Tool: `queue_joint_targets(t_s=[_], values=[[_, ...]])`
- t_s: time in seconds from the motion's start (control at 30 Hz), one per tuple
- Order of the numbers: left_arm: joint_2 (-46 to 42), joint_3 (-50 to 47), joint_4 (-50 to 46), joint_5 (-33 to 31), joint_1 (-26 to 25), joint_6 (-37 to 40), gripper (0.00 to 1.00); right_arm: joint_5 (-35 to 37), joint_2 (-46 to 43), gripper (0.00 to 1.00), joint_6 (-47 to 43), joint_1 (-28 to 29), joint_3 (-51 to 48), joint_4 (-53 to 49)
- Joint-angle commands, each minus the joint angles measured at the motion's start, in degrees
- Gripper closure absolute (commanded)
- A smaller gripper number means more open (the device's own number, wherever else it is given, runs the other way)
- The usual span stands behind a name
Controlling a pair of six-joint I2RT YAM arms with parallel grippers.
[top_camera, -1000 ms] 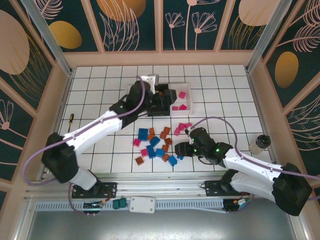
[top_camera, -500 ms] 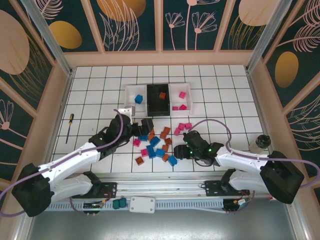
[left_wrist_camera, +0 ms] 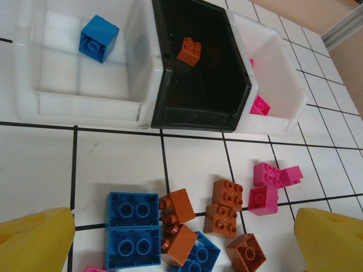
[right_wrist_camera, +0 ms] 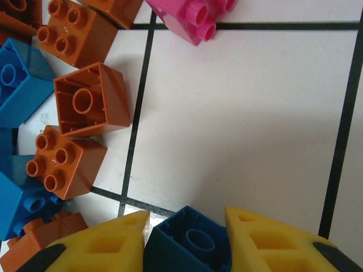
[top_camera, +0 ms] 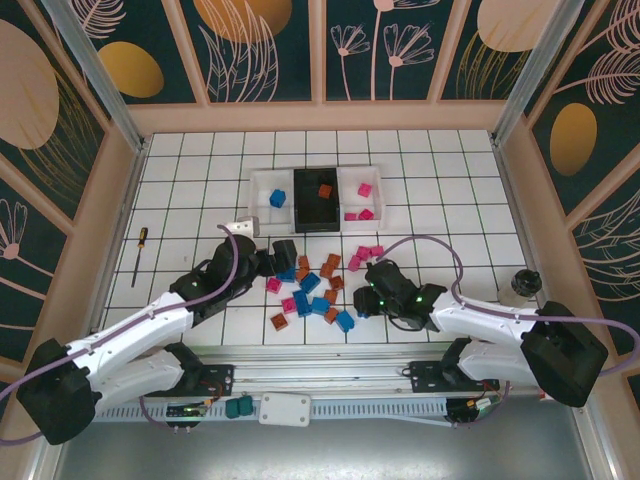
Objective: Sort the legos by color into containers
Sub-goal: Pick up the lego from the bottom-center of the table, then place the lego in the container.
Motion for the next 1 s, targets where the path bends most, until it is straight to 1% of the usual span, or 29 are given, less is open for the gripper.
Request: queue_joint_targets(t_s=[0.0, 0.13, 0.27, 0.37, 0.43, 0.57, 0.73, 0.87, 0.97], values=[[-1.6, -0.7, -2.3, -2.3, -0.1, -0.5, 0.01, 2.6, -1.5, 0.68, -4.0, -0.2, 3.8, -2.6], [-2.9, -1.4, -3.9, -3.6, -0.1, -0.9, 0.01, 2.1, -0.9, 0.69, -8.7, -1.2, 10.4, -3.3], [-4.4, -2.9, -5.5, -5.0, -0.1, -1.8, 0.01, -2.1, 4.4, 0.7, -13.1, -4.0, 18.1, 1.8], [-5.7, -4.4, -6.9, -6.0, -0.1, -3.0, 0.01, -5.0, 12.4, 0.7, -16.3, -5.0, 25.8, 6.8], [-6.7, -5.4, -7.4, -5.8, -0.1, -4.1, 0.01, -6.8, 19.6, 0.7, -18.2, -5.7, 32.6, 9.6], [-7.9, -6.6, -8.6, -5.2, -0.1, -5.3, 0.01, -10.3, 32.9, 0.7, -20.0, -7.1, 46.4, 12.6], [-8.4, -7.9, -10.0, -4.4, -0.1, -6.3, 0.01, -13.9, 49.0, 0.7, -20.3, -8.6, 64.0, 10.5], [-8.1, -8.7, -9.5, -2.8, -0.1, -6.4, 0.02, -13.9, 57.2, 0.68, -19.7, -9.2, 73.2, 7.9], [-6.4, -8.9, -8.3, -1.0, -0.1, -5.6, 0.06, -15.5, 61.1, 0.6, -18.4, -10.0, 77.6, 7.8]])
